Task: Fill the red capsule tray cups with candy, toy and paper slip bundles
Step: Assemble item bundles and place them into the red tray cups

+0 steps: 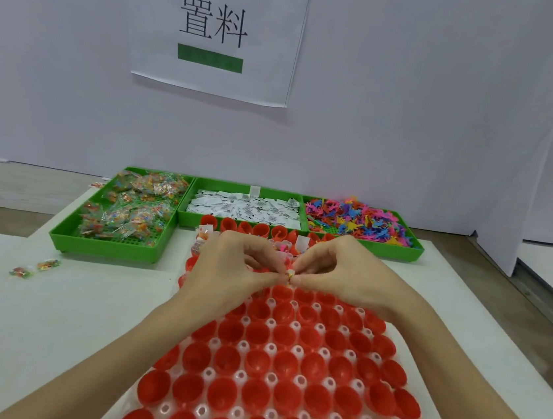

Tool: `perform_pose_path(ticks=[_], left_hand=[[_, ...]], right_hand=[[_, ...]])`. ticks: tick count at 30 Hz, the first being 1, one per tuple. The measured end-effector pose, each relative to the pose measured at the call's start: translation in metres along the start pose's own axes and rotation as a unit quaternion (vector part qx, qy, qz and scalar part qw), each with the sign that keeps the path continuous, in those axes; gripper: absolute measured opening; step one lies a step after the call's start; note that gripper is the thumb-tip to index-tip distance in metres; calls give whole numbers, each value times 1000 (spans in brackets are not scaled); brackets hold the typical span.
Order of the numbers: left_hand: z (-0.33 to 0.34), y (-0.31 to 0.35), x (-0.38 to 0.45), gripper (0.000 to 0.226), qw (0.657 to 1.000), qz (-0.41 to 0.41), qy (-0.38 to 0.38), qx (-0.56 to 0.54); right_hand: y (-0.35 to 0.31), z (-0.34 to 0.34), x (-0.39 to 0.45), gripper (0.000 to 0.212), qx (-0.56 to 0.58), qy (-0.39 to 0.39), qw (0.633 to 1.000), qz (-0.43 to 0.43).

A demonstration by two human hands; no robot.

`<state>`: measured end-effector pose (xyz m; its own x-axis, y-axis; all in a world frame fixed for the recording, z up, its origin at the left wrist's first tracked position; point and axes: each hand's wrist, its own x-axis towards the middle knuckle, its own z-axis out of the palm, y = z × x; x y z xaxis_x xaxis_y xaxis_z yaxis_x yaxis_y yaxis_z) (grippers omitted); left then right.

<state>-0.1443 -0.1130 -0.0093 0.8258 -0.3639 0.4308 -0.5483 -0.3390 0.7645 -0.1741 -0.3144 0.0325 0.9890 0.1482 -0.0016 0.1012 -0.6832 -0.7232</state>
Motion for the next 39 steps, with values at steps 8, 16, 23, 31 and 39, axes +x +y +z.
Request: perform_pose_path(ticks=[8, 16, 23, 31, 39], left_hand=[[3, -5, 0, 17, 994, 19, -22, 106], [4, -2, -1, 12, 980, 61, -54, 181], [6, -3, 2, 3, 970, 77, -77, 218], [16, -7, -2, 8, 956, 89, -13, 278], [-1, -3, 5, 10, 965, 36, -91, 242]], right_hand=[[10, 11, 7, 6, -50, 15, 999, -6], [8, 24, 2, 8, -105, 45, 993, 6], [3, 20, -2, 12, -120, 23, 993, 8], [3, 29, 3, 5, -151, 91, 984, 8], [2, 27, 0, 5, -145, 75, 987, -8]])
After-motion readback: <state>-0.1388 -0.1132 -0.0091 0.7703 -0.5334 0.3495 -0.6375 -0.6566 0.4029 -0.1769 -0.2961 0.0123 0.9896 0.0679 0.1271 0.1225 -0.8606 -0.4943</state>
